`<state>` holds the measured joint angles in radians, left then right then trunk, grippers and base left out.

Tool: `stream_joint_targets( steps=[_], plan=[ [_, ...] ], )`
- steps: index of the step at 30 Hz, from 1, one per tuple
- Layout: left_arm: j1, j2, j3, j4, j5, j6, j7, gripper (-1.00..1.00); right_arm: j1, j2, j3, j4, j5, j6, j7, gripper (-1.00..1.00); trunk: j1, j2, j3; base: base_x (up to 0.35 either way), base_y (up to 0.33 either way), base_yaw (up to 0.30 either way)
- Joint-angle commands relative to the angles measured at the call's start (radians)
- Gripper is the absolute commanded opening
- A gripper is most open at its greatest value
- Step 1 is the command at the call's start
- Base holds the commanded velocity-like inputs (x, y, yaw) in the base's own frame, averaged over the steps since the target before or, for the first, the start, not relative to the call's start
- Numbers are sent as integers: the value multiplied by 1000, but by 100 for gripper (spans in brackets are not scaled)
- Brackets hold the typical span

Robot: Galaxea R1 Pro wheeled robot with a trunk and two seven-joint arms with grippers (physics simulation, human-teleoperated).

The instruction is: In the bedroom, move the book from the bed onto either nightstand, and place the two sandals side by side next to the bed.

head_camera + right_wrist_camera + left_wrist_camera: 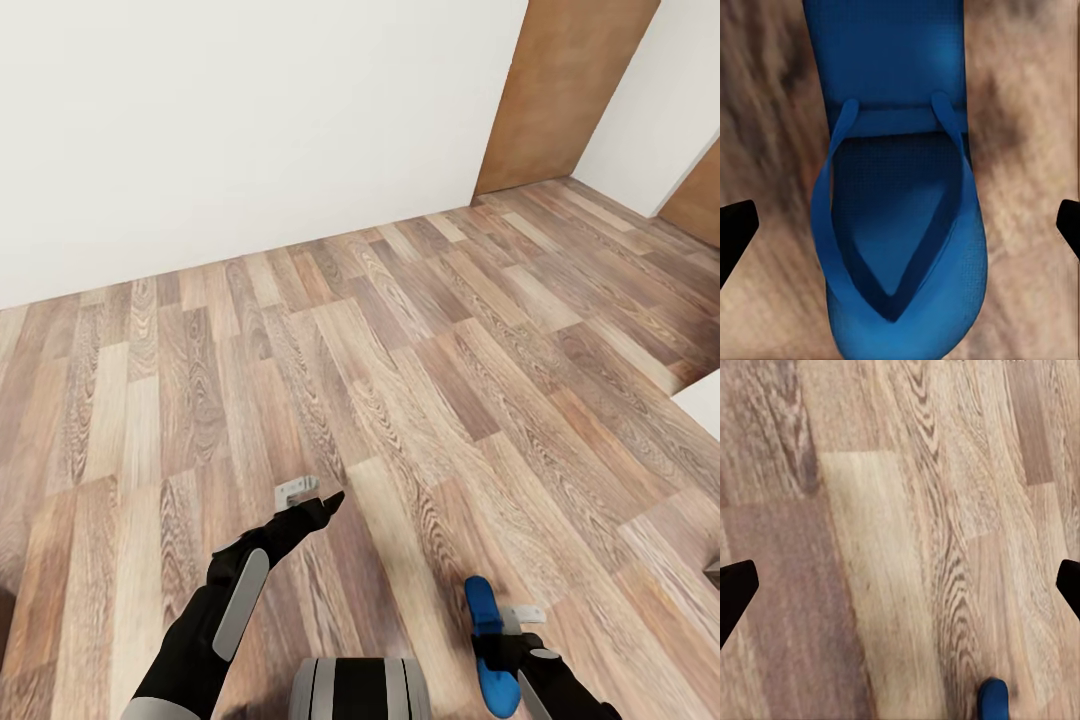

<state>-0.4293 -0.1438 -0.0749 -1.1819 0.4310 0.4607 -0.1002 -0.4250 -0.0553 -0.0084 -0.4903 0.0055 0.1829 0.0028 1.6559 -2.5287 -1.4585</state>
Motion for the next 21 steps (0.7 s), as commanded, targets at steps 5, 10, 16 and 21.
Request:
stream_joint_targets(
  steps=[5, 10, 16, 21],
  plan=[
    [0, 0, 1, -1, 5, 6, -1, 100, 0, 0, -1, -2, 1, 6, 0, 100, 0, 0, -1, 10, -9, 0],
    [0, 0, 1, -1, 5, 6, -1, 100, 0, 0, -1, -2, 1, 6, 0, 100, 0, 0, -1, 1, -1, 0],
    [0, 0, 1, -1, 5, 6, -1, 100, 0, 0, -1, -2, 1, 6, 0, 100, 0, 0, -4, 0, 0, 0],
    [0, 0, 1, -1, 5, 6, -1, 100, 0, 0, -1, -2, 1, 6, 0, 100, 3, -2, -24, 0, 0, 0]
  ],
)
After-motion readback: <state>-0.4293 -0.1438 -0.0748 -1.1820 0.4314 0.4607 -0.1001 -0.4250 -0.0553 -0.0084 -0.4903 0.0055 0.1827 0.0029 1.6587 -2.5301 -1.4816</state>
